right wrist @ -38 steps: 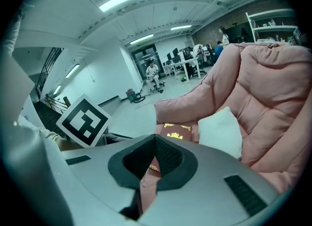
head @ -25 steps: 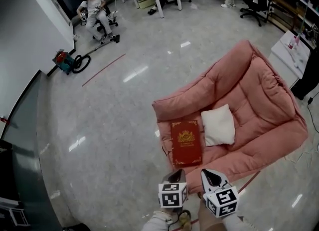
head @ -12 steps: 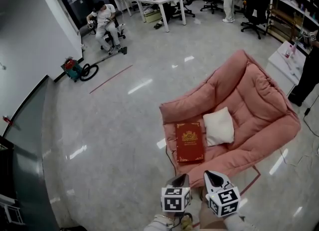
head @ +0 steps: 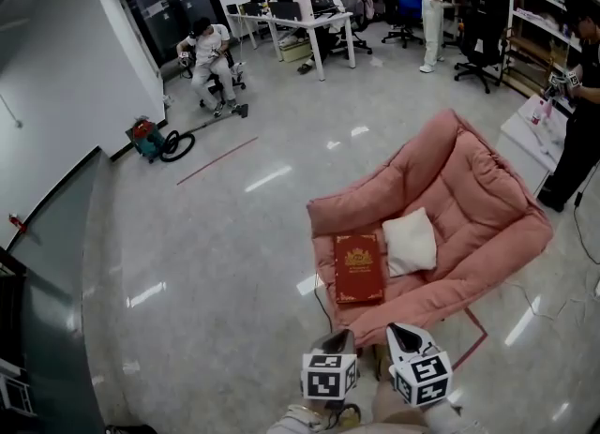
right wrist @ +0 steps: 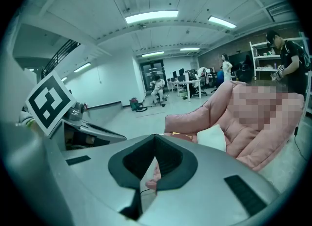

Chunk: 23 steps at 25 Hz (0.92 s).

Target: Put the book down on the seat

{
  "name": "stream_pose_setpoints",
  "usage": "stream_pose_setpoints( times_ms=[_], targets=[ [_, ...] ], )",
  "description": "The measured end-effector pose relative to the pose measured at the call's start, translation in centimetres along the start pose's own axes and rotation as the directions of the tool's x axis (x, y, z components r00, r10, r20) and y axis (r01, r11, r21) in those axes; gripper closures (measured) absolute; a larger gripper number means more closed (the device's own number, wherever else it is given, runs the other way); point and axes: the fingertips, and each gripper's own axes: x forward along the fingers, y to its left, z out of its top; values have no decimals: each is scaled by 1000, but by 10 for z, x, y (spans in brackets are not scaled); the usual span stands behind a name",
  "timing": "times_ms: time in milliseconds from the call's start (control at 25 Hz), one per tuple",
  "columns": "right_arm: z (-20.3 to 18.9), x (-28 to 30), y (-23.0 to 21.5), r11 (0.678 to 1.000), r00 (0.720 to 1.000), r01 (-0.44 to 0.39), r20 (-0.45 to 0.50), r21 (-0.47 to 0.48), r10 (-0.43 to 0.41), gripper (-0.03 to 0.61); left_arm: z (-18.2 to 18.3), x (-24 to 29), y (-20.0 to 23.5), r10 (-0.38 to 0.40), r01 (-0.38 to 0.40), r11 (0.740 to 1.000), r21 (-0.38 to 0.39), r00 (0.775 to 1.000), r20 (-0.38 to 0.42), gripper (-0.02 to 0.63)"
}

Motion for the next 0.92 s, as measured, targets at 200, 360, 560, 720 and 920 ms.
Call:
stream_pose_setpoints(
  times_ms=[200, 360, 560, 720, 920],
  targets=[
    [2, -12, 16, 1000, 1000, -5, 19, -27, 6, 574, -3, -19, -3, -1, 1, 1000, 15, 1000, 23, 607],
    [3, -20, 27, 999, 999, -12, 30, -40, 13, 574, -8, -32, -6, -3, 2, 1000, 26, 1000, 31, 607],
    [6, -24, 39, 998, 999, -20, 41, -56, 23, 574, -7, -42, -3, 0, -1, 999, 34, 999, 50, 607],
    [7, -27, 45, 997, 998, -24, 54, -67, 27, 574, -8, -46, -1, 5, -8, 999, 38, 998, 59, 607],
    [7, -29, 49, 996, 998, -31, 52, -78, 35, 574, -9, -50, -3, 6, -9, 999, 41, 998, 63, 607]
  ],
)
